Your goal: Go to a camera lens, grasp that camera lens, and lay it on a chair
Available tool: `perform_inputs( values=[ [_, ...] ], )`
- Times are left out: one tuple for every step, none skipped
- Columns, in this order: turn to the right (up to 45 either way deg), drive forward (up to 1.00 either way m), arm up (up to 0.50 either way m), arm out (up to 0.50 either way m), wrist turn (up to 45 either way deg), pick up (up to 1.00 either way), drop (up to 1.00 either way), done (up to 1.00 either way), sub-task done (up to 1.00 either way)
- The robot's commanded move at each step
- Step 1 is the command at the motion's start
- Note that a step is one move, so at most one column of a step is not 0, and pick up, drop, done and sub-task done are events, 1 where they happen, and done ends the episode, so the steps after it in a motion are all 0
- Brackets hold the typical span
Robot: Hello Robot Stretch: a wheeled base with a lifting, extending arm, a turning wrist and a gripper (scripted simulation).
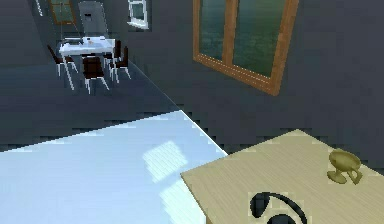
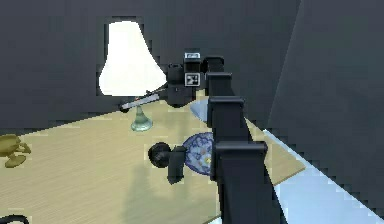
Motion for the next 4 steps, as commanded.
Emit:
perform_inputs(
  values=[
    [0.0,0.0,0.0,0.0,9.0,0.0,0.0,0.0,0.0],
    [0.0,0.0,-0.3,0.0,0.0,0.0,0.0,0.0,0.0],
    [0.0,0.0,0.0,0.0,0.0,1.0,0.0,0.0,0.0],
    [0.0,0.0,0.1,0.0,0.0,0.0,0.0,0.0,0.0]
  ],
)
